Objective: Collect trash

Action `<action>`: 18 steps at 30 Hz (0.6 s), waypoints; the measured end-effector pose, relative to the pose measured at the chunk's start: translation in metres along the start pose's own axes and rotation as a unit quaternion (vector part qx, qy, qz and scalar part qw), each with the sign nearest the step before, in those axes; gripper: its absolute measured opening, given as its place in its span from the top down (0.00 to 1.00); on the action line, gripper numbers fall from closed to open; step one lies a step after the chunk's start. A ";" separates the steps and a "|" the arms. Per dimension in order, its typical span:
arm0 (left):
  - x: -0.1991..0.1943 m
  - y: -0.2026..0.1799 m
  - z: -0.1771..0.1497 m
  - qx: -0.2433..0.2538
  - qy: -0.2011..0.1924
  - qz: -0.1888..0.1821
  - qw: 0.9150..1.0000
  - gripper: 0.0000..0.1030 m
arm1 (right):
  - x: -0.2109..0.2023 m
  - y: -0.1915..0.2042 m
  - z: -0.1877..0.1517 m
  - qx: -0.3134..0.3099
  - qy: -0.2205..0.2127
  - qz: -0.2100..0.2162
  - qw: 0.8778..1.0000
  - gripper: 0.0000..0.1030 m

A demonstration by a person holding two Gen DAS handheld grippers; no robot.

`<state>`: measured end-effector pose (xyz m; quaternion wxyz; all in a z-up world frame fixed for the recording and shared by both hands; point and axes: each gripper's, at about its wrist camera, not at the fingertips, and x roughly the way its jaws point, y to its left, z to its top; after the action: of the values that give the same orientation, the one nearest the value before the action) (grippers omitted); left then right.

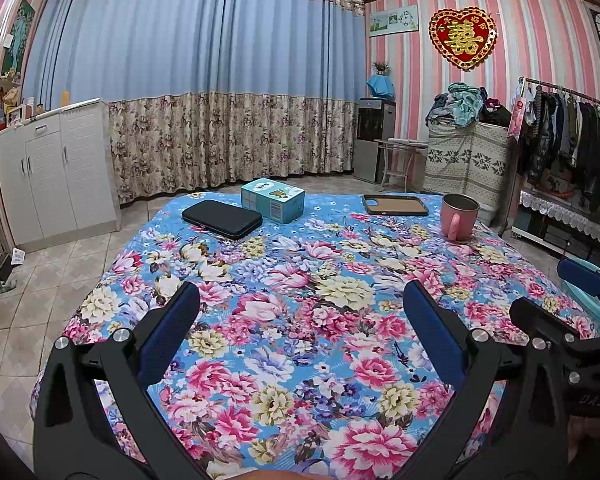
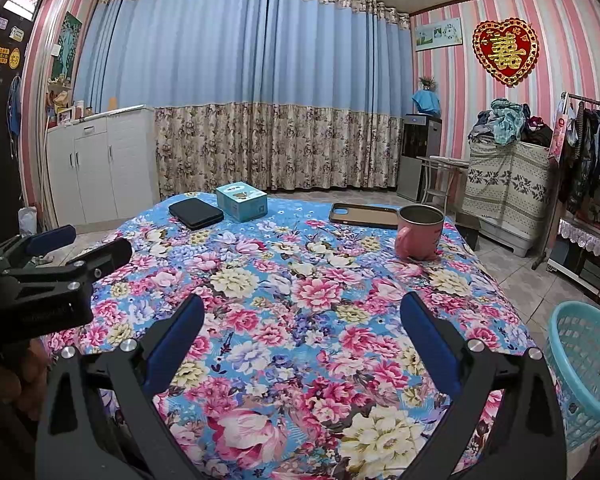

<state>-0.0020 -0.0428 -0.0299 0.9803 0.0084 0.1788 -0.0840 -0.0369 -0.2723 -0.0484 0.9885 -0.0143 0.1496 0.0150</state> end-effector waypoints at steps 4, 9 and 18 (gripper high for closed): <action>0.000 0.000 0.000 -0.001 0.000 0.000 1.000 0.05 | 0.000 0.000 0.000 -0.001 0.000 0.000 1.000 0.07; 0.000 0.000 0.000 -0.001 0.000 -0.001 1.000 0.05 | 0.000 0.001 0.000 0.000 0.000 0.000 1.000 0.07; -0.002 -0.006 -0.001 0.008 -0.002 -0.003 1.000 0.05 | 0.002 0.004 0.001 -0.002 0.002 0.000 1.000 0.07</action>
<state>-0.0054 -0.0479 -0.0295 0.9804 0.0154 0.1758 -0.0880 -0.0350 -0.2684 -0.0486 0.9882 -0.0163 0.1517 0.0156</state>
